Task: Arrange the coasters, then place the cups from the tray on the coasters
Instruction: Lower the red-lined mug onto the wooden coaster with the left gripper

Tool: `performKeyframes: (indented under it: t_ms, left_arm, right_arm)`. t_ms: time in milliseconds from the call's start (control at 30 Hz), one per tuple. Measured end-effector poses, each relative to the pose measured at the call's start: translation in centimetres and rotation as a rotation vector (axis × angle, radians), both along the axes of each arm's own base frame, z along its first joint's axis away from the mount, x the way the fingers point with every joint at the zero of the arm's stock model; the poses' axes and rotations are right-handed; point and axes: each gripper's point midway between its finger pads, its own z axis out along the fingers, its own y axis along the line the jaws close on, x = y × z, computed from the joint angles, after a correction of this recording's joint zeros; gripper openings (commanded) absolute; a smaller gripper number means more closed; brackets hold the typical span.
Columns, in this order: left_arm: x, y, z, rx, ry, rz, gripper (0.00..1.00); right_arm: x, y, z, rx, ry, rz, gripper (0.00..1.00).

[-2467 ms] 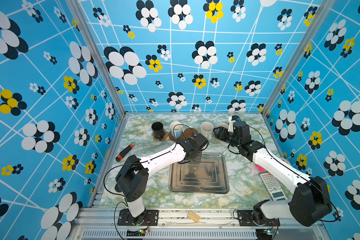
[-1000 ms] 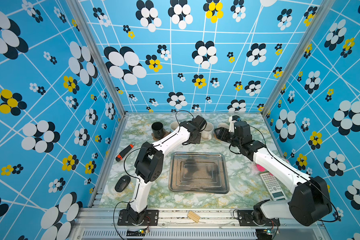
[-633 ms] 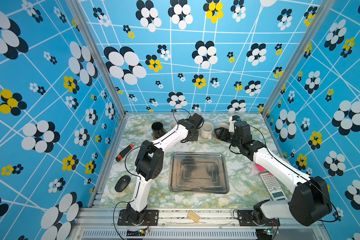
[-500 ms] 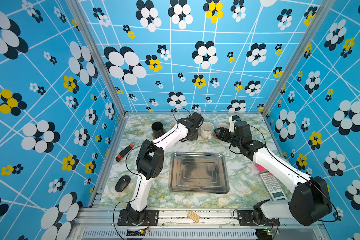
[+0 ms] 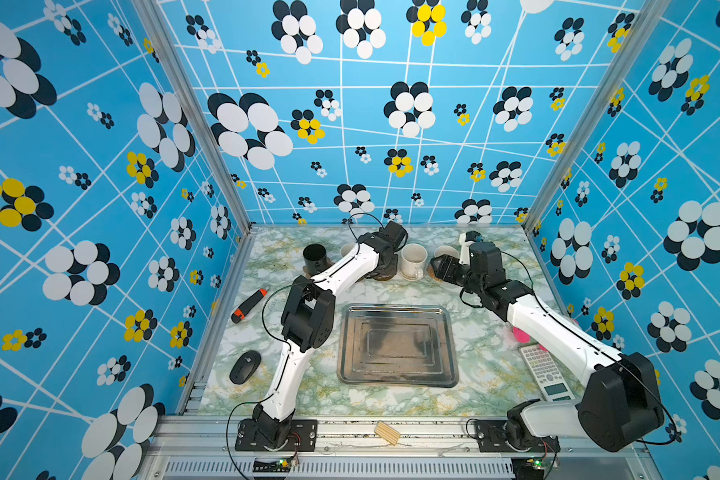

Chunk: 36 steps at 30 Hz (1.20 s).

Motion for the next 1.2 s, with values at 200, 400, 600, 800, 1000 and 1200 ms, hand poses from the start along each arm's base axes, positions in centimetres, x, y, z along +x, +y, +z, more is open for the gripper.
performKeyframes:
  t_ms: [200,400,600,800,1000,1200]
  left_arm:
    - [0.0,0.2,-0.8,0.011,0.017,0.004,0.00]
    - [0.3,0.7,-0.6,0.007,0.013,0.016,0.00]
    - [0.6,0.7,-0.7,0.000,0.014,0.019,0.00]
    - [0.6,0.4,-2.1,0.000,0.040,0.013,0.00]
    - [0.6,0.3,-2.7,-0.001,0.054,0.009,0.00]
    - [0.6,0.2,-2.7,-0.004,0.054,0.009,0.00]
  right_arm:
    - [0.1,-0.1,0.0,0.000,0.000,-0.003,0.64]
    - [0.1,-0.1,0.0,0.000,0.000,-0.003,0.65]
    - [0.1,-0.1,0.0,-0.001,0.001,-0.003,0.64]
    - [0.1,-0.1,-0.4,-0.003,0.008,-0.003,0.65]
    - [0.2,-0.2,-0.4,-0.003,0.009,-0.006,0.65]
    - [0.2,-0.3,-0.4,-0.003,0.009,-0.006,0.65]
